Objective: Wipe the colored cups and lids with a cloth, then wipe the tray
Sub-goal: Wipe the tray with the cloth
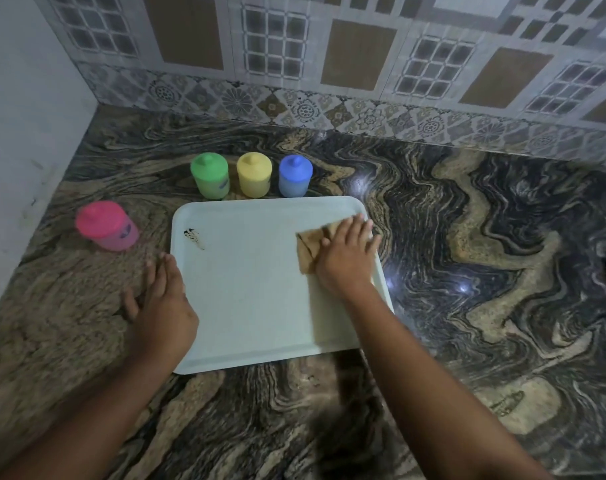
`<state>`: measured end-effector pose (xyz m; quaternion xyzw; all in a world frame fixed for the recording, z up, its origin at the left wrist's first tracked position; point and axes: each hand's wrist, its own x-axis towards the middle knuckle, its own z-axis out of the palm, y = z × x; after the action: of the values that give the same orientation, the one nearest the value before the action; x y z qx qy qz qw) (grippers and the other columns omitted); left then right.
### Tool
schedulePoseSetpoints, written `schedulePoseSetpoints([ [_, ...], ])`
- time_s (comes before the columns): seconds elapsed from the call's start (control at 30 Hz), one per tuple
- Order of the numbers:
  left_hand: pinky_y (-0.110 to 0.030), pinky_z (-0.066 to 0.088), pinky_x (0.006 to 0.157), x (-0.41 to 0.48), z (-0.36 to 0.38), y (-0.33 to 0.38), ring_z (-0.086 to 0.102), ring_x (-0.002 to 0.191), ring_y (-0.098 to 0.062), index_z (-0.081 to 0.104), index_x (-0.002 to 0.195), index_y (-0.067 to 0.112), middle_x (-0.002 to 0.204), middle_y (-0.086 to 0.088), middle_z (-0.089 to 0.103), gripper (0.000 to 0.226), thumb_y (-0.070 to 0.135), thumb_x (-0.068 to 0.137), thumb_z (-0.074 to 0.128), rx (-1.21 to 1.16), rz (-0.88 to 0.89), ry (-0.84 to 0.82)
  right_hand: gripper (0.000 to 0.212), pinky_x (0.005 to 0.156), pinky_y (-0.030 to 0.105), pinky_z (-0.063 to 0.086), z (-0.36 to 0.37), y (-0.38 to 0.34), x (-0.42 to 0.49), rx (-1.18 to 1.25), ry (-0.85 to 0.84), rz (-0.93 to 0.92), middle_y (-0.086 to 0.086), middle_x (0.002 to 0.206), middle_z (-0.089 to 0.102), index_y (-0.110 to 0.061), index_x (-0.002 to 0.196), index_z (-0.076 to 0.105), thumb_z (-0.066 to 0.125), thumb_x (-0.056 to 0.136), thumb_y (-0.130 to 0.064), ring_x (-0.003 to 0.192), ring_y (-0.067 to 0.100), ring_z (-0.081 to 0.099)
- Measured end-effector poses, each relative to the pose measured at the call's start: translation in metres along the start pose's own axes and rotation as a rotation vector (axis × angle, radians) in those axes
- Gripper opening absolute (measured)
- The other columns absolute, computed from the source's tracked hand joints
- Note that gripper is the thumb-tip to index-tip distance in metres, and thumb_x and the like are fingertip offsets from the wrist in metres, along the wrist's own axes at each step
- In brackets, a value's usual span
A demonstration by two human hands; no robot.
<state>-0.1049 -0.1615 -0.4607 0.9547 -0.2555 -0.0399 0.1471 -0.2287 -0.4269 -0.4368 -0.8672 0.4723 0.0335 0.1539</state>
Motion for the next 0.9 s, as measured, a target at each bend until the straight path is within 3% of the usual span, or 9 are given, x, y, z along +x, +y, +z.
schedulePoseSetpoints([
  [0.07,-0.060,0.008,0.116,0.001,0.000,0.000,0.016,0.152,-0.023,0.024,0.154,0.005,0.162,-0.008,0.027,0.070,0.015,0.085,0.027,0.005,-0.005,-0.009,0.066,0.123,0.056,-0.007,0.011,-0.051,0.015,0.029,-0.028,-0.046,0.023,0.168,-0.008,0.000,0.159,0.002,0.023,0.107,-0.035,0.155,0.040,-0.011],
  [0.17,-0.059,0.007,0.117,0.003,-0.001,-0.001,0.012,0.153,-0.021,0.021,0.155,0.007,0.164,-0.007,0.022,0.066,0.012,0.089,0.030,0.021,-0.001,-0.022,0.066,0.125,0.057,-0.002,0.041,-0.100,-0.033,-0.057,-0.096,-0.421,0.020,0.168,-0.009,-0.003,0.160,0.002,0.026,0.107,-0.034,0.155,0.039,-0.011],
  [0.27,-0.058,0.005,0.118,0.003,-0.002,0.000,0.007,0.153,-0.019,0.017,0.156,0.009,0.165,-0.004,0.016,0.068,0.007,0.093,0.042,0.006,-0.008,-0.035,0.065,0.124,0.054,-0.008,0.045,-0.067,-0.099,-0.057,-0.156,-0.705,0.012,0.169,-0.007,-0.007,0.161,0.006,0.026,0.106,-0.036,0.155,0.032,-0.014],
  [0.33,-0.058,0.005,0.117,0.002,-0.003,0.000,0.008,0.153,-0.020,0.018,0.156,0.011,0.165,-0.002,0.017,0.069,0.006,0.093,0.045,0.008,-0.005,-0.032,0.067,0.122,0.058,-0.004,0.036,-0.019,-0.106,-0.045,-0.134,-0.683,0.009,0.170,-0.001,-0.009,0.161,0.013,0.023,0.102,-0.038,0.154,0.029,-0.012],
  [0.4,-0.059,0.006,0.117,0.002,-0.003,-0.001,0.007,0.153,-0.021,0.016,0.157,0.012,0.165,-0.001,0.017,0.070,0.006,0.093,0.046,0.019,0.006,-0.053,0.069,0.120,0.065,0.005,0.025,0.017,-0.088,-0.098,-0.049,-0.455,0.013,0.169,0.007,-0.006,0.160,0.018,0.021,0.099,-0.038,0.154,0.035,-0.002],
  [0.53,-0.055,0.006,0.119,0.003,-0.004,-0.005,0.002,0.154,-0.022,0.011,0.158,0.012,0.166,-0.002,0.011,0.070,0.009,0.095,0.043,0.040,0.054,-0.085,0.064,0.120,0.061,-0.008,0.016,-0.034,-0.025,-0.092,-0.036,-0.129,0.020,0.168,-0.006,-0.004,0.160,0.004,0.017,0.105,-0.034,0.156,0.039,-0.008],
  [0.73,-0.051,0.012,0.120,0.006,-0.004,-0.018,0.013,0.152,-0.024,0.029,0.153,0.005,0.162,-0.009,0.026,0.062,0.026,0.095,0.022,0.026,0.168,-0.041,0.061,0.121,0.065,-0.008,0.049,-0.167,-0.031,-0.100,-0.105,-0.507,0.018,0.169,-0.010,-0.015,0.162,0.007,0.024,0.108,-0.037,0.155,0.037,-0.013],
  [0.8,-0.050,0.019,0.120,0.006,-0.005,-0.023,0.019,0.151,-0.025,0.043,0.144,0.001,0.158,-0.013,0.035,0.058,0.024,0.094,0.023,0.015,0.207,-0.015,0.062,0.120,0.067,-0.005,0.051,-0.157,-0.047,-0.100,-0.128,-0.662,0.019,0.168,-0.011,-0.021,0.162,0.014,0.030,0.106,-0.041,0.155,0.040,-0.013],
  [0.9,-0.049,0.019,0.121,0.004,-0.007,-0.024,0.014,0.152,-0.022,0.029,0.153,0.005,0.162,-0.009,0.025,0.060,0.020,0.094,0.028,0.012,0.212,-0.007,0.060,0.118,0.063,-0.012,0.047,-0.108,-0.060,-0.088,-0.101,-0.806,0.021,0.168,-0.009,-0.033,0.158,0.027,0.029,0.100,-0.045,0.154,0.043,-0.012],
])
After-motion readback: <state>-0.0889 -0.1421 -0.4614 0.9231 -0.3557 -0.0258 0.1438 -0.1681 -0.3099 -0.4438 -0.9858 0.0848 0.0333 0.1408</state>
